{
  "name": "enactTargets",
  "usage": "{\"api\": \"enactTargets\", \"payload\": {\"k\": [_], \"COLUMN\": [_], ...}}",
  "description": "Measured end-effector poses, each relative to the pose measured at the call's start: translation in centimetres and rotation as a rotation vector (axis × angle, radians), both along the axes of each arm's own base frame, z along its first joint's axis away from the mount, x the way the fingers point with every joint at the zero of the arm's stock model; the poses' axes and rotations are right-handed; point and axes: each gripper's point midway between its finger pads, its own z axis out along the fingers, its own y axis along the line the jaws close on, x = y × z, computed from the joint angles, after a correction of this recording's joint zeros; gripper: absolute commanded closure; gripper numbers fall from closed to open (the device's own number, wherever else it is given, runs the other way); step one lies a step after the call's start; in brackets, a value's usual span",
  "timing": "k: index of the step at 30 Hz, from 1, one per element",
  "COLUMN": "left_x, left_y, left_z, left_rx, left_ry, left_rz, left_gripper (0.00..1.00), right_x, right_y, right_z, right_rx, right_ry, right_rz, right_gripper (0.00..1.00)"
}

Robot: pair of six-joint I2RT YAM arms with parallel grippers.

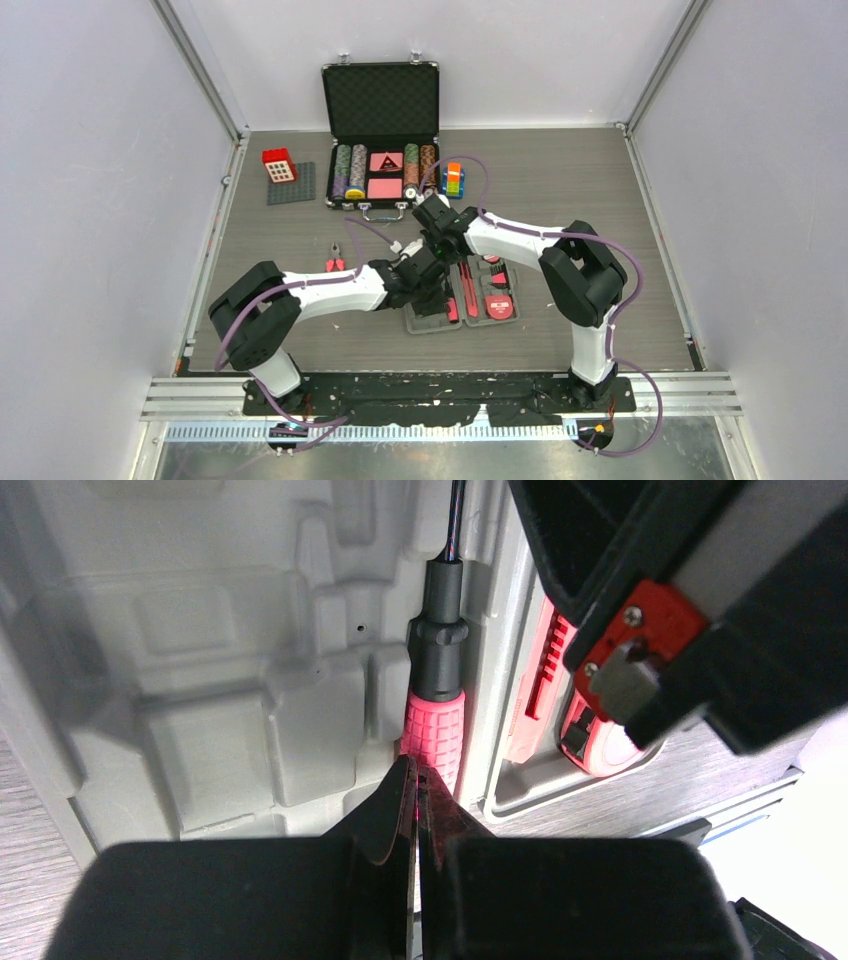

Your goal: Pack the tool kit

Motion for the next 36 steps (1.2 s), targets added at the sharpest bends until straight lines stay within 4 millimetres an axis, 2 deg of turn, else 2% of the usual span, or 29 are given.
{"api": "enactTargets", "payload": {"k": [4,6,9,12,17,21,26,29,31,34,36], "left_x": [0.0,0.0,0.1,0.1,0.2,0.6,1.9,3.1,4.0,5.7,7.0], "left_y": [0.0,0.0,0.0,0.2,0.5,1.0,1.9,3.2,4.5,7.9,11.2], "left_z": [0.1,0.0,0.1,-0.1,-0.1,0.3,3.0,5.5,6.8,8.3,8.7], "left_rx": [-0.003,-0.003,-0.001,0.007,0.024,0.049,0.081,0.116,0.144,0.206,0.263], "left_ry": [-0.006,-0.009,-0.014,-0.017,-0.038,-0.078,-0.180,-0.261,-0.307,-0.358,-0.385], "left_rz": [-0.004,-0.006,-0.009,-0.013,-0.026,-0.040,-0.051,-0.047,-0.034,0.017,0.070], "left_gripper": [1.00,1.00,0.97,0.91,0.76,0.62,0.39,0.28,0.23,0.14,0.09], "right_x": [-0.1,0.1,0.1,0.1,-0.1,0.2,1.0,1.3,1.4,1.0,0.4], "right_y": [0.2,0.4,0.6,0.6,0.2,-0.2,-1.2,-2.5,-3.8,-7.0,-9.3], "right_z": [0.1,0.8,1.5,2.0,3.2,7.1,13.3,16.4,17.7,18.1,17.9], "right_rx": [0.022,0.051,0.088,0.120,0.148,0.216,0.320,0.368,0.399,0.421,0.426], "right_ry": [-0.004,-0.020,-0.026,-0.015,0.001,-0.047,-0.165,-0.236,-0.274,-0.313,-0.342], "right_rz": [0.015,0.024,0.041,0.062,0.086,0.092,0.091,0.086,0.070,0.014,-0.032], "right_gripper": [0.95,0.94,0.90,0.84,0.77,0.72,0.62,0.59,0.56,0.48,0.41]}}
